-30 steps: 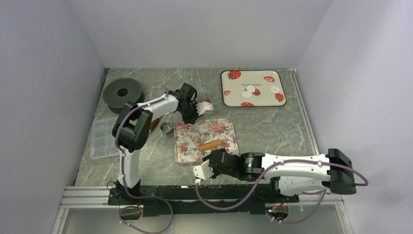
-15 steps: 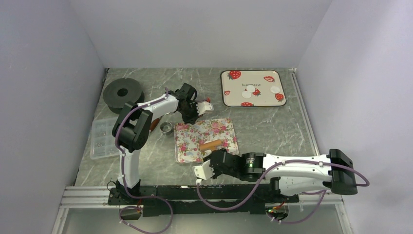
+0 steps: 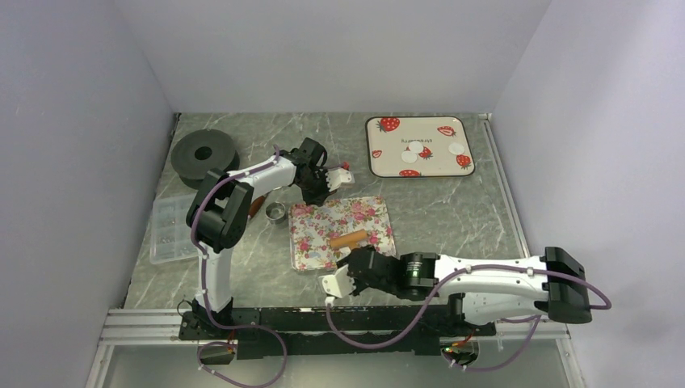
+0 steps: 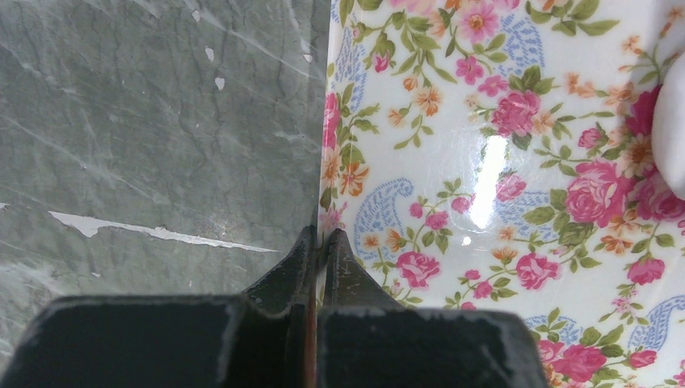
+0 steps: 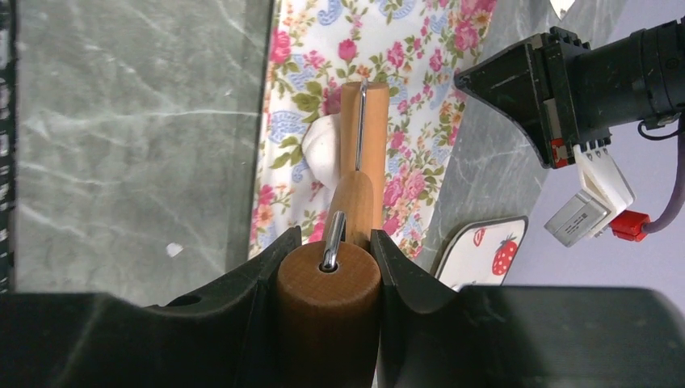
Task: Roll out the dumpling wrappers from the dough
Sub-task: Flatten out the dough on the work surface.
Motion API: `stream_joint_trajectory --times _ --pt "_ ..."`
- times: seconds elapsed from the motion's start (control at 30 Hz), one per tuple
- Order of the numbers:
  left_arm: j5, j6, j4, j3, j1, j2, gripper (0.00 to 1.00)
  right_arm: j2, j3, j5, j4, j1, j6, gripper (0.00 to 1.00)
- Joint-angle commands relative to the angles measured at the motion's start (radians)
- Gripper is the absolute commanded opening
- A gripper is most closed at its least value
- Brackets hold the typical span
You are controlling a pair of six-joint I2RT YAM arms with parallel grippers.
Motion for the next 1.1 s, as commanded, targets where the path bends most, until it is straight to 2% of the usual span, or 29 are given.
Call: stream_joint_trajectory --times 0.0,0.2,0.3,0.53,0.67,0.8,0.9,1.07 --pt "-0.077 -0.012 -0.061 -0.051 -0.014 0.103 0.0 -0.003 -0.057 -0.115 -0.265 0.036 0.125 0.0" --pt "-0.078 -0.012 -0.062 -0.052 -0.014 0.1 0.0 0.094 -0.049 -0.173 -0.118 -0.058 0.019 0.0" --pt "-0.078 -0.012 -0.061 -0.053 -0.014 0.101 0.0 0.103 -0.032 -0.158 -0.165 -0.058 0.02 0.0" --pt "-0.074 -0.012 -0.065 -0.043 -0.014 0.109 0.0 0.0 -0.04 -0.124 -0.295 0.034 0.125 0.0" --pt "-0.078 -0.011 -0.062 -0.049 -0.013 0.103 0.0 0.037 -0.058 -0.12 -0.227 0.022 0.069 0.0" --pt "-0.084 -0.01 -0.062 -0.049 -0.014 0.101 0.0 0.124 -0.047 -0.169 -0.136 -0.063 0.003 0.0" --pt "-0.086 -0.009 -0.06 -0.051 -0.013 0.1 0.0 0.149 -0.019 -0.143 -0.169 -0.058 0.005 0.0" --pt "-0.083 -0.011 -0.063 -0.042 -0.014 0.104 0.0 0.074 -0.009 -0.113 -0.279 0.03 0.102 0.0"
